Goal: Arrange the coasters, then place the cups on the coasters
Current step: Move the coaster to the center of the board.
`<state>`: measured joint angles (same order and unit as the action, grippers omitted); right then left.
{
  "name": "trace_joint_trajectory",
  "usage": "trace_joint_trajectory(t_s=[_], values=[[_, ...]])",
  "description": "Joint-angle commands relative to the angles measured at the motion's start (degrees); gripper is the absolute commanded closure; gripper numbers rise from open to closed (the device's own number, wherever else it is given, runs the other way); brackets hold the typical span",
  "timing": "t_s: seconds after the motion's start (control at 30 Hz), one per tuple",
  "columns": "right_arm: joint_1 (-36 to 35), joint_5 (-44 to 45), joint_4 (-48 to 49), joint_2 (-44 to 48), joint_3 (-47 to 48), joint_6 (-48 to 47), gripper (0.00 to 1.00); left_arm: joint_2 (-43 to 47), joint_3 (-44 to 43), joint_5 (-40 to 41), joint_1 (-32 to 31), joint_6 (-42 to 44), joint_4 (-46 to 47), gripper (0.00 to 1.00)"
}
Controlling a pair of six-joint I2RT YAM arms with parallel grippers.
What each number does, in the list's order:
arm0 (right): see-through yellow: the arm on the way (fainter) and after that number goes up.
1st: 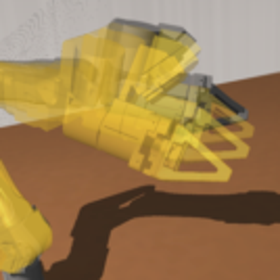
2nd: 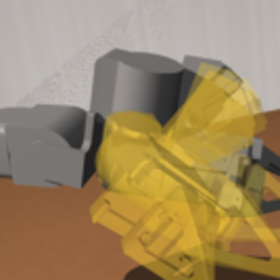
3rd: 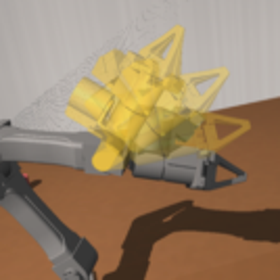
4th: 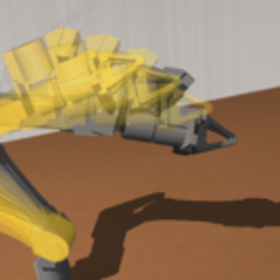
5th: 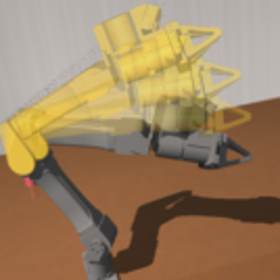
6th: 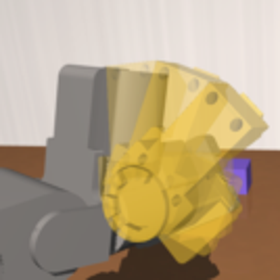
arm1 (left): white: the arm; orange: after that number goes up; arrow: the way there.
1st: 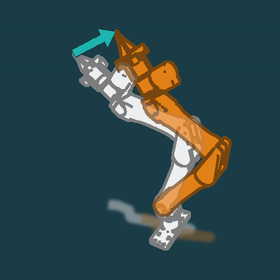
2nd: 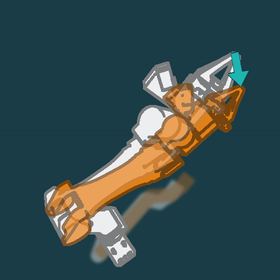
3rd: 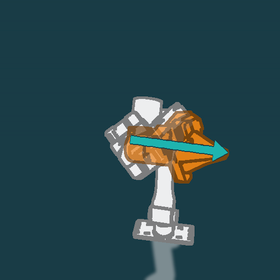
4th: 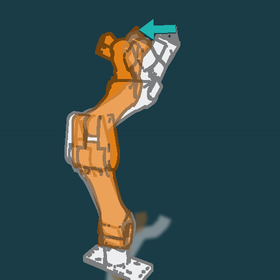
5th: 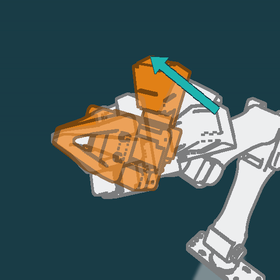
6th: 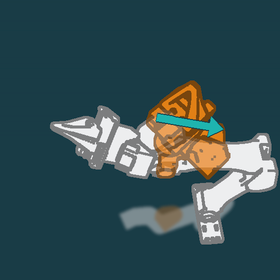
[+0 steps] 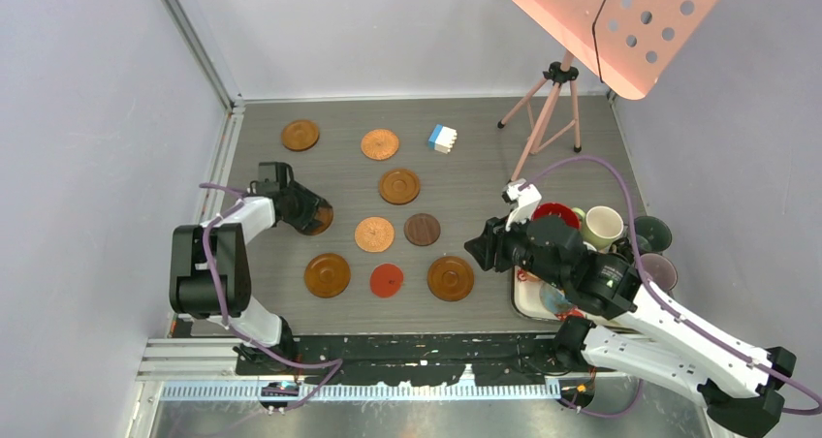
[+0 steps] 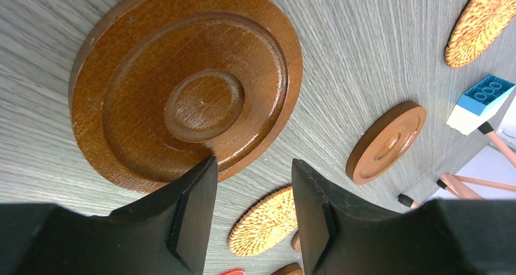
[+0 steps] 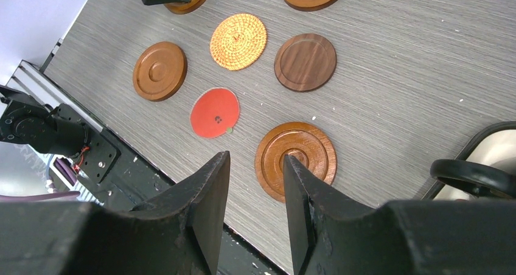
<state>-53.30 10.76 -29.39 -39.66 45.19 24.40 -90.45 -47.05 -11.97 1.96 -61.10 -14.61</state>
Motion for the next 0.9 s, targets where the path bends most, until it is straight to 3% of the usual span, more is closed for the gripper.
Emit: trace_joint_trajectory(t_s=[0.0, 0.5, 0.87], values=[[-0.24, -0.78, 3.05, -0.83, -0.01, 0.97, 0.55, 1.53, 1.98, 1.43, -1.41, 0.07, -2.17, 0.49], [-0.23, -2.95, 7.25, -6.36, 1.06, 3.53, 0.56, 8.31, 1.11, 1.00, -3.45, 2.22, -6.54, 0.49], [-0.31, -6.44, 13.95, -21.87, 6.59, 7.45, 0.60, 25.52, -0.88, 2.93, -3.45, 13.93, -16.31, 0.47]])
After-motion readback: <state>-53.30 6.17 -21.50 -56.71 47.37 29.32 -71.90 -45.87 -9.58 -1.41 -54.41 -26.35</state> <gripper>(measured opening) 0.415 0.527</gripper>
